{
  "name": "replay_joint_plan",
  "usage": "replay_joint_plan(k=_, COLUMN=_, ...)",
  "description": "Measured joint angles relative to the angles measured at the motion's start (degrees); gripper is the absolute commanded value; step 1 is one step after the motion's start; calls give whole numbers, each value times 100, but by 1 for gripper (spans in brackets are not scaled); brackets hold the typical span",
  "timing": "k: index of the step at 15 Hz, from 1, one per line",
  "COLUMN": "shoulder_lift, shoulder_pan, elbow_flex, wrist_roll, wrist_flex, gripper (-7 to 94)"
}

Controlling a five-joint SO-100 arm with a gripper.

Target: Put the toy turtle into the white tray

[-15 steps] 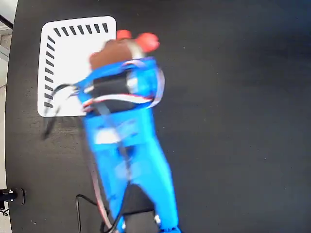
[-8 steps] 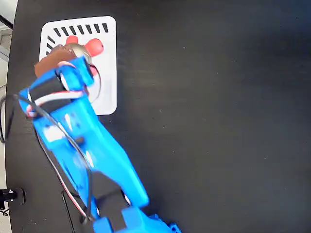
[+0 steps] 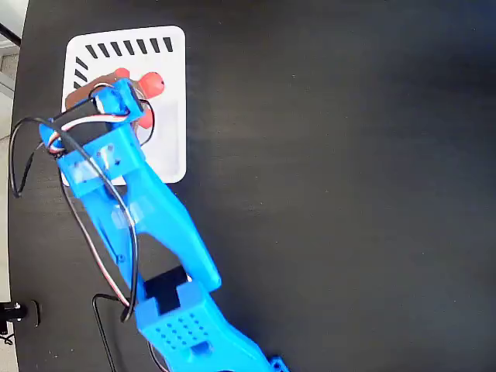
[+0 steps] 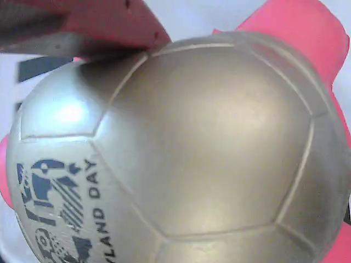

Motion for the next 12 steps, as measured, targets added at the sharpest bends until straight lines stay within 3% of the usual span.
replay_joint_plan(k=1, shoulder_lift=-70, shoulder_pan=0, elbow_flex=-26, wrist_roll=0, wrist_flex=0, gripper=15)
replay_joint_plan(k=2, shoulder_lift=-88, shoulder_pan=0, elbow_flex=-26, wrist_roll=0, wrist_flex=0, gripper=35)
replay_joint_plan(k=3, shoulder_lift=-88, shoulder_pan=0, elbow_flex=-26, wrist_roll=0, wrist_flex=0, gripper=48)
replay_joint_plan(k=4, shoulder_lift=-88, shoulder_pan=0, elbow_flex=-26, wrist_roll=0, wrist_flex=0, gripper=54)
replay_joint_plan(k=12, shoulder_lift=-88, shoulder_pan=0, elbow_flex=-18, wrist_roll=0, wrist_flex=9, gripper=56)
